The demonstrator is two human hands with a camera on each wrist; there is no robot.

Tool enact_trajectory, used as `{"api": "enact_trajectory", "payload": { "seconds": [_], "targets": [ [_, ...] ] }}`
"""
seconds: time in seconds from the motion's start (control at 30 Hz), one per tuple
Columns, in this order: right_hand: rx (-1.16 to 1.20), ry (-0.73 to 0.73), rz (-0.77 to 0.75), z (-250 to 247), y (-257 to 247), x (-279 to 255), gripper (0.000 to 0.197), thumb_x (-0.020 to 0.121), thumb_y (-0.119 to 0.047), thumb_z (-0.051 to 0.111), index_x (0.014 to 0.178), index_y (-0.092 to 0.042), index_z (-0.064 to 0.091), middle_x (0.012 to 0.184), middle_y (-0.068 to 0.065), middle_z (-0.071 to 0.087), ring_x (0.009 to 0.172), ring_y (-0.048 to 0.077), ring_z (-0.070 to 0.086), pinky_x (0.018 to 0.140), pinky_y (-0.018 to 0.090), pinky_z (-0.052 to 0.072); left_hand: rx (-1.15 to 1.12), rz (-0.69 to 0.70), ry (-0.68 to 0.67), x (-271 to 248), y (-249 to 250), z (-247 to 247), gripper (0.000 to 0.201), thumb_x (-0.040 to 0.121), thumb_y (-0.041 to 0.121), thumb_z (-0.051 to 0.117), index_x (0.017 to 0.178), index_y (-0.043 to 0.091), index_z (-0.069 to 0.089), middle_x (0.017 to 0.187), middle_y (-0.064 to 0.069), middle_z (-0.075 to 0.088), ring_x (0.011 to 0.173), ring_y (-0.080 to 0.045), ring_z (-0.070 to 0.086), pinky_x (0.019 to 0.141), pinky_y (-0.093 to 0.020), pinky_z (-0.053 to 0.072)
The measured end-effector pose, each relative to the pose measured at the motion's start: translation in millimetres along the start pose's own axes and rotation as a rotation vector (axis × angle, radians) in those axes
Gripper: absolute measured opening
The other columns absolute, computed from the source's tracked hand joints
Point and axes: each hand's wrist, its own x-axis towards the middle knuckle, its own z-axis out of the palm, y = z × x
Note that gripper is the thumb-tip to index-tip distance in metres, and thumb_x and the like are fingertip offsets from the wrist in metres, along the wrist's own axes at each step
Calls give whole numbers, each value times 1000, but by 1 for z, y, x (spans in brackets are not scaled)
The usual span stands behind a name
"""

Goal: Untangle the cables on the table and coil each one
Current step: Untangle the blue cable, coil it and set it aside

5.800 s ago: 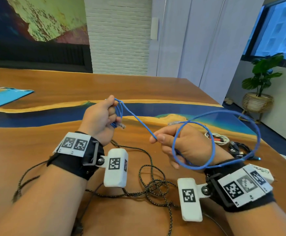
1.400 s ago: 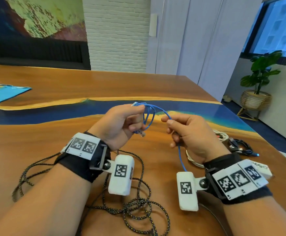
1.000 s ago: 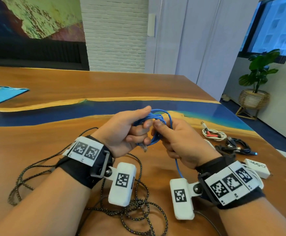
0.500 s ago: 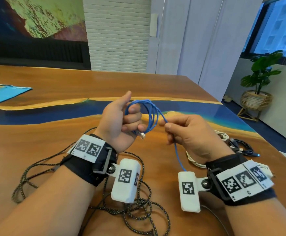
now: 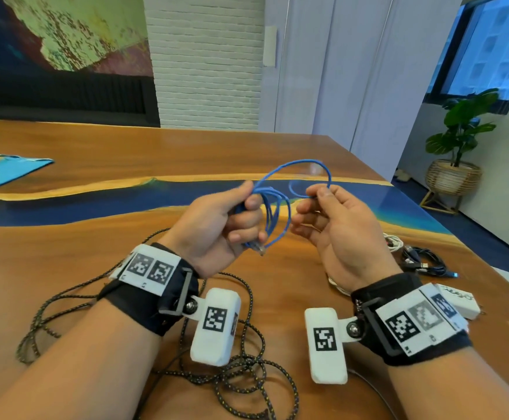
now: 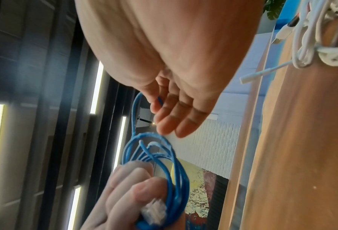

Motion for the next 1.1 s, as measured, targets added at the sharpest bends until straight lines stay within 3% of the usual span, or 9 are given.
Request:
{"api": "enact_trajectory", "payload": {
  "seconds": [0.13,0.2,0.3,0.4,0.53,0.73,0.9,1.0,1.1],
  "targets": [
    [-105,49,-35,-4,4,4,26,107,-15,46,108,-7,71,74,5,49,63,14,51,64,31,54,-34,-30,-95,-5,-3,12,38,98,38,45,67,19,51,56,7,13,44,-13,10,60,-26,47],
    [-146,32,-15,-2,10,4,23,105,-14,51,106,-7,73,80,13,57,70,17,58,65,29,57,-73,-18,-77,-4,-3,14,40,100,39,44,64,20,49,55,8,10,43,-13,8,57,-25,45],
    [-136,-29,20,5,19,1,20,102,-10,56,96,-3,74,78,6,71,72,16,68,70,34,61,-130,-13,-29,-2,0,11,44,104,39,40,64,20,45,53,9,9,42,-13,8,52,-25,43],
    [-39,-119,92,12,23,-6,19,91,-16,64,97,-1,75,89,13,75,81,22,73,75,34,62,-141,4,16,1,-1,7,46,105,39,40,64,20,44,50,10,12,38,-10,12,52,-24,40],
    [77,-142,181,15,25,-9,19,98,-15,57,100,-3,71,95,15,75,78,20,75,69,31,61,-132,3,49,3,-3,3,49,108,39,39,64,19,47,46,10,20,35,-8,20,53,-24,40],
    [139,-152,189,13,21,-10,40,91,-36,66,120,-9,69,108,18,73,89,29,72,91,46,54,-7,44,142,5,-3,7,48,110,40,37,68,18,47,50,10,19,37,-8,19,53,-25,43],
    [67,-78,102,17,28,-5,42,98,-5,59,139,-7,52,94,15,72,80,26,70,83,41,56,54,24,152,3,-1,9,45,110,39,37,71,17,46,51,9,19,40,-8,19,59,-25,43],
    [130,-155,133,21,23,-7,41,99,-9,52,140,-5,51,88,13,69,76,25,68,84,44,51,49,18,145,1,2,8,45,110,38,37,71,17,46,50,9,19,39,-8,20,59,-24,45],
    [244,-234,155,23,16,-10,39,88,-16,52,123,-2,59,69,6,62,68,26,56,76,38,46,54,14,89,0,-1,11,46,110,38,37,71,15,48,49,9,20,37,-7,21,60,-25,45]
  ]
}}
